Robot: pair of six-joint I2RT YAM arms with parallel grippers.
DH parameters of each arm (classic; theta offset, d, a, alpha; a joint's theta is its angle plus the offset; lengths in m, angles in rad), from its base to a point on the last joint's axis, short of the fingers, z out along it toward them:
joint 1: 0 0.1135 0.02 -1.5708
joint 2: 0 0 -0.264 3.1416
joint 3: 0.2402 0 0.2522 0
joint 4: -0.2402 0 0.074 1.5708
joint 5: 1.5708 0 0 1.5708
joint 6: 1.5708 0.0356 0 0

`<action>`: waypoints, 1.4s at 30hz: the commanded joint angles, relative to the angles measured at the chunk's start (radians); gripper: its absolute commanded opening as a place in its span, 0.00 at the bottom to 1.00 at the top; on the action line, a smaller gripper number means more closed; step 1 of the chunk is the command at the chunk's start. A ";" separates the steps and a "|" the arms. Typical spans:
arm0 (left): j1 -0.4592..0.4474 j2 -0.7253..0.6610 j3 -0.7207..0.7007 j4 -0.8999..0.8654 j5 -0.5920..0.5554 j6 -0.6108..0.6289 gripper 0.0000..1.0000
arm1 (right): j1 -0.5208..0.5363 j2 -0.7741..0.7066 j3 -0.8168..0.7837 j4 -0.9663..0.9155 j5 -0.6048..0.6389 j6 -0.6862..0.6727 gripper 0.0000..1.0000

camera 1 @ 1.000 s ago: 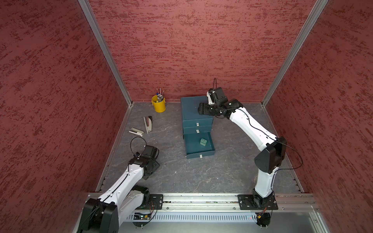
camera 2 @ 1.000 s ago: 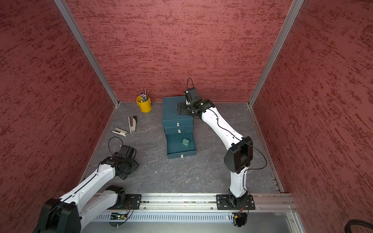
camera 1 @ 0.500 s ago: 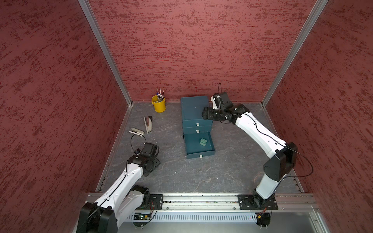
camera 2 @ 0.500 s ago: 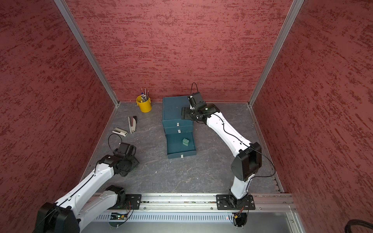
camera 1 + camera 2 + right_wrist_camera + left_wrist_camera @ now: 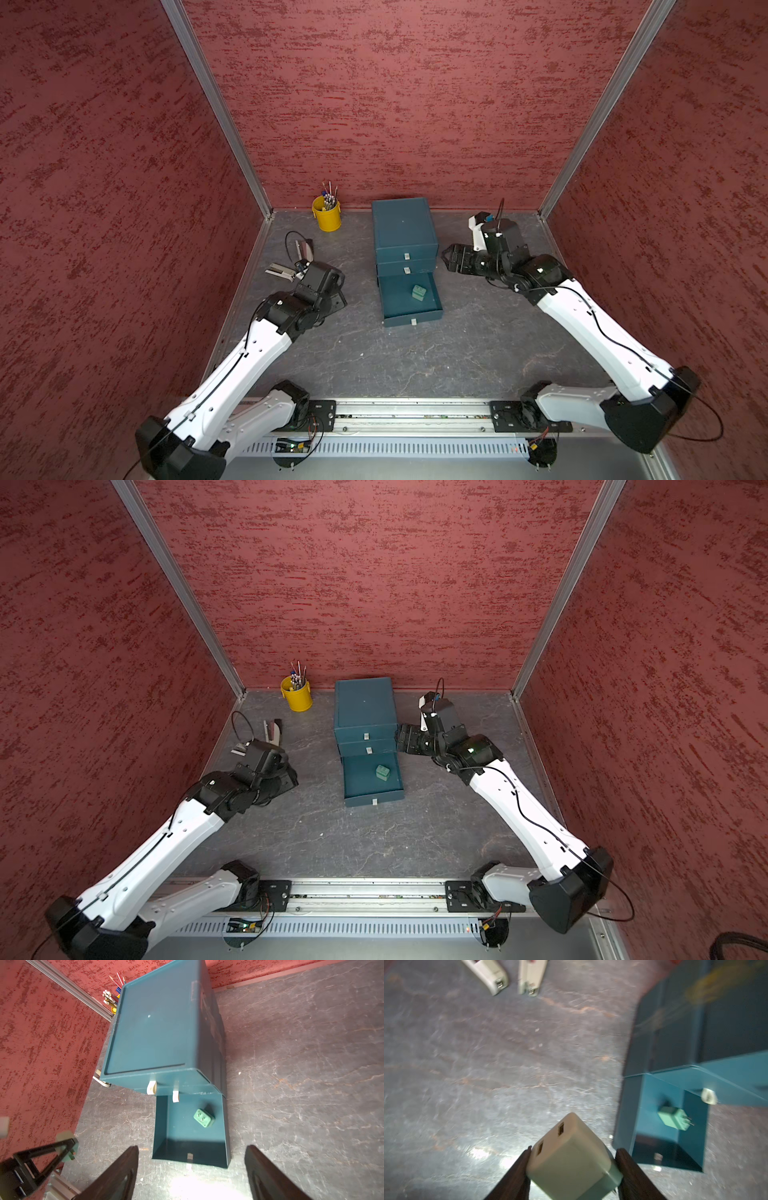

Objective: Place the plugs into the drawer by color
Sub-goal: Place the plug in the drawer.

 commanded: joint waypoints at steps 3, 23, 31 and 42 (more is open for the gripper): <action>-0.207 0.152 0.130 0.095 -0.069 0.090 0.00 | -0.005 -0.082 -0.059 0.017 0.044 0.009 0.84; -0.355 0.674 0.258 0.382 -0.003 0.247 0.00 | -0.005 -0.336 -0.501 0.138 -0.042 0.103 0.84; -0.351 0.685 0.252 0.366 -0.030 0.236 0.26 | -0.003 -0.363 -0.517 0.131 -0.053 0.109 0.84; -0.350 0.668 0.248 0.328 -0.094 0.222 0.59 | -0.003 -0.381 -0.505 0.122 -0.064 0.113 0.84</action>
